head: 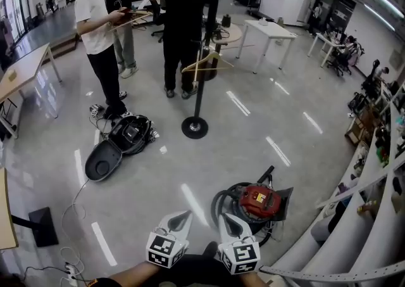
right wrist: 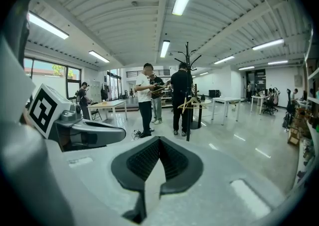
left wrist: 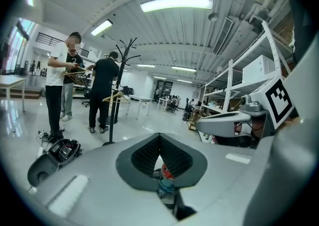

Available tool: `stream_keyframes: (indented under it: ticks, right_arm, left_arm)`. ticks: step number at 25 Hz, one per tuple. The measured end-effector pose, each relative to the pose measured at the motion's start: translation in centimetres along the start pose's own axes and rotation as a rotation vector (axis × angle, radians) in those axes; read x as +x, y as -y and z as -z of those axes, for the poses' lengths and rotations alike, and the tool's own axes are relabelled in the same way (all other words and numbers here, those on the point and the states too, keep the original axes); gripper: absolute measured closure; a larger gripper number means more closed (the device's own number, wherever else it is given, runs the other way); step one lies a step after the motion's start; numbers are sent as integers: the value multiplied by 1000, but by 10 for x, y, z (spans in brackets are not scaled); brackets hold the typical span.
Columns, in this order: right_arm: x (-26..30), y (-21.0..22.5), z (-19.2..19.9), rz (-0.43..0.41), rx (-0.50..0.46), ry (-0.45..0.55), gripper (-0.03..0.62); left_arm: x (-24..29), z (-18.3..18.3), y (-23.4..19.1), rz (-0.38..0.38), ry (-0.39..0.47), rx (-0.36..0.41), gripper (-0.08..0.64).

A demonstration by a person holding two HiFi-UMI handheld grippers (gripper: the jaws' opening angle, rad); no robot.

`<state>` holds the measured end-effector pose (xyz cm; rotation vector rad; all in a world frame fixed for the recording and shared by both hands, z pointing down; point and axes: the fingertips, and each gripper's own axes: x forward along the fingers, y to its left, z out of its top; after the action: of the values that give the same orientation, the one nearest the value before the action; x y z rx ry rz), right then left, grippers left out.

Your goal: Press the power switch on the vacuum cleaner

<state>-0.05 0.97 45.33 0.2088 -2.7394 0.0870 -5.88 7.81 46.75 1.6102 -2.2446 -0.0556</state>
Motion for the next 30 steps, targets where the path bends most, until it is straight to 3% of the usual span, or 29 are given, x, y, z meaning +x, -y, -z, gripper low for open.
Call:
stream_keyframes:
  ticks: [8, 16, 25, 30]
  right_arm:
    - [-22, -65, 6, 87, 24, 8, 600]
    - [-56, -110, 30, 176, 65, -21, 600]
    - [-106, -116, 45, 207, 89, 15, 600]
    - [-144, -108, 64, 229, 123, 34, 600]
  left_arm:
    - [-62, 12, -14, 88, 26, 10, 543]
    - [-108, 41, -7, 177, -21, 6, 543]
    - [-132, 44, 33, 189, -10, 40, 543]
    - [-140, 58, 77, 210, -30, 71, 543]
